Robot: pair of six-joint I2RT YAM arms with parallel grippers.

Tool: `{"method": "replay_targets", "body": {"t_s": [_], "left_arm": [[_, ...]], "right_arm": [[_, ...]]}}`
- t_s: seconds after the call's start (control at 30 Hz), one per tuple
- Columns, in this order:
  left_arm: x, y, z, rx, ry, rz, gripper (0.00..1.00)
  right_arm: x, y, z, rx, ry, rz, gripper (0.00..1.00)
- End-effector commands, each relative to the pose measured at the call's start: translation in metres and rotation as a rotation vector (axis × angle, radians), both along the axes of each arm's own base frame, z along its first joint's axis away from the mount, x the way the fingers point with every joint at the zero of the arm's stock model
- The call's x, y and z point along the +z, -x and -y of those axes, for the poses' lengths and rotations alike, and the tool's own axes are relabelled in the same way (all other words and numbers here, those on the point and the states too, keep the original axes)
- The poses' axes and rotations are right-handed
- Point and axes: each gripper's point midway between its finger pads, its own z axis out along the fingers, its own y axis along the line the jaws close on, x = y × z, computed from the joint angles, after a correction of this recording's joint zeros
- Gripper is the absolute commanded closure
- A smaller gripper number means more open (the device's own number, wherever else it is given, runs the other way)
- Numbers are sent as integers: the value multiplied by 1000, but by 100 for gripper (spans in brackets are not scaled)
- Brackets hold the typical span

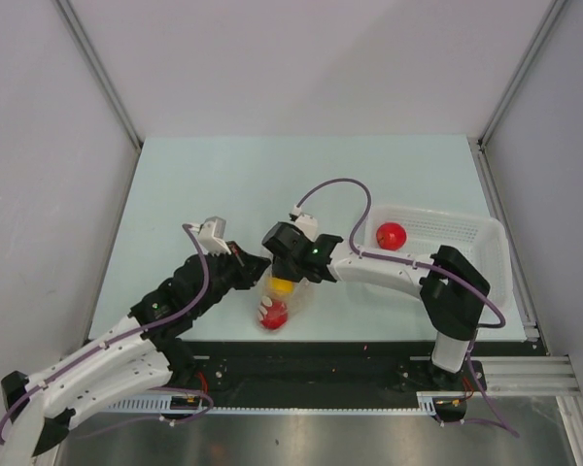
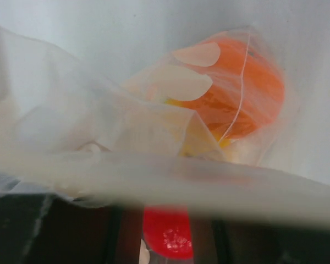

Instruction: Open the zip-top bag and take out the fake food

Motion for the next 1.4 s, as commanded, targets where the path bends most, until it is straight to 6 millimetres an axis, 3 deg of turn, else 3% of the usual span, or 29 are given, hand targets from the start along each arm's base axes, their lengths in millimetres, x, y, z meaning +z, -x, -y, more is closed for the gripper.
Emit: {"method": "replay_targets", "body": {"t_s": [0.0,0.2,0.33,0.53,0.67,0.8,0.9,0.93,1.13,1.3,1.37], "left_arm": [[-7,-3,-14,68,-2,5,100],[-18,-4,-20,88,-33,-3,100],[-23,-4,-18,79,-38,-11,100],[-28,-2,-21,84,-51,-18,100],[-30,-1,-23,89,-49,-21,100],[-33,1,-26,91,-60,-29,100],[-31,2,-28,94,-61,-24,100],[-29,2,-28,94,-61,-19,100],[-21,2,-29,91,-58,-2,100],[-14,3,-27,75,-59,8,100],[-11,3,-29,76,-65,11,100]], "right_arm": [[-5,-5,-13,67,-23,25,57],[-27,-1,-12,92,19,1,41],[-44,1,-12,100,42,-29,38],[-62,5,-5,117,115,-42,23],[-75,6,-6,137,123,-53,20],[-76,8,-12,155,95,-76,21],[-60,7,-14,159,77,-41,34],[-54,9,-15,171,84,-25,46],[1,5,-12,169,83,93,83],[40,8,-9,167,87,191,100],[53,11,-3,158,73,218,100]]}}
